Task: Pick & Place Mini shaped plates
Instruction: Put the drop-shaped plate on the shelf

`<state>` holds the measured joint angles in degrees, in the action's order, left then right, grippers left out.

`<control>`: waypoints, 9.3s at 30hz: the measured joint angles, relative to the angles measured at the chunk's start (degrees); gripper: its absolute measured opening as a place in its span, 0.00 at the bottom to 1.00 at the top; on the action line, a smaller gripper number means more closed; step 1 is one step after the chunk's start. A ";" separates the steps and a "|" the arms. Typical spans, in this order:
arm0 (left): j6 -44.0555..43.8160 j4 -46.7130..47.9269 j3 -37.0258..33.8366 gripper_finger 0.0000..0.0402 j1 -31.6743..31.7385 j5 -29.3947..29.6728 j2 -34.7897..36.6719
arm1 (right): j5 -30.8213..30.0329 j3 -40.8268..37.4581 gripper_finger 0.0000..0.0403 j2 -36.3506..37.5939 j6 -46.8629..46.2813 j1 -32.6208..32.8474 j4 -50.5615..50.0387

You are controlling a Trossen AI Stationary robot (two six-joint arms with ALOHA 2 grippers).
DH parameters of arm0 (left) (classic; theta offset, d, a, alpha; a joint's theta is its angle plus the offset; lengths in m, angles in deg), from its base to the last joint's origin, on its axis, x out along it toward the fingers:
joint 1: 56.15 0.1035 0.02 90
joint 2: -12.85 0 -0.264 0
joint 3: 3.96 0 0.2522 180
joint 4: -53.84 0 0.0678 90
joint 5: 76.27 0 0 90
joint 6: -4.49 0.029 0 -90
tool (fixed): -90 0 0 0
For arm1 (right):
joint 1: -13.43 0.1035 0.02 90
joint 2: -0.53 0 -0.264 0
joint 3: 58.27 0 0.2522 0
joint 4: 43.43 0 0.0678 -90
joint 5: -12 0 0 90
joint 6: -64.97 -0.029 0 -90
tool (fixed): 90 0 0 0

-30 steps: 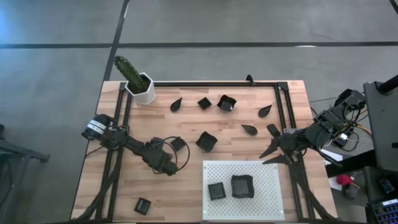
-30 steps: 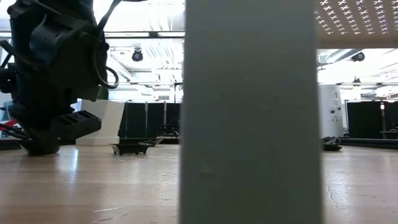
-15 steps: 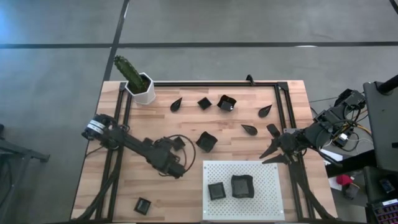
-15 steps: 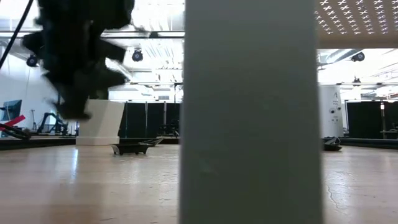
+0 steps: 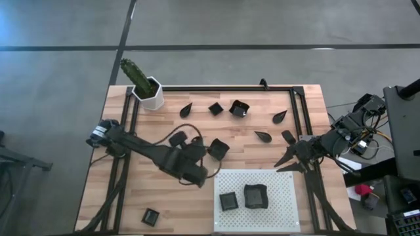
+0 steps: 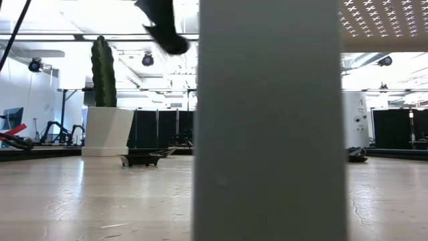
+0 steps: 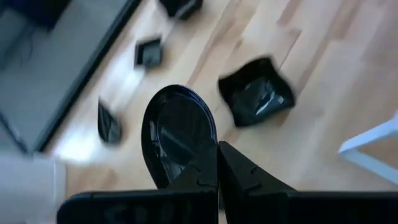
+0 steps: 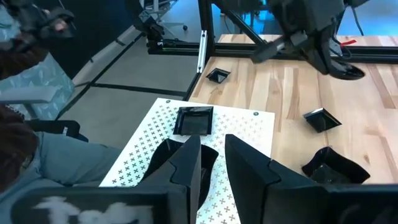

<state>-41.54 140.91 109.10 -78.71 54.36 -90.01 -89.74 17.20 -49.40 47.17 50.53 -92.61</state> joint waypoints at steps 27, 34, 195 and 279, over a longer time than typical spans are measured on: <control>75.98 -42.49 1.71 0.00 2.45 4.28 -1.12 | -27.09 0.00 0.28 -4.32 1.89 -3.46 0.52; 85.72 -43.44 1.71 0.00 2.22 8.95 -5.00 | -23.63 0.02 0.33 -6.02 1.92 -8.71 3.65; 100.88 -50.50 1.69 0.00 -0.37 20.66 -6.50 | -13.93 0.13 0.23 -15.51 22.33 -24.33 11.37; 89.55 -51.88 4.11 0.24 -3.91 23.44 -5.86 | -3.84 11.95 0.02 -5.18 5.57 -23.00 -30.64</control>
<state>48.01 89.03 113.21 -82.62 77.80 -95.87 -93.58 29.15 -54.58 52.74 27.53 -123.25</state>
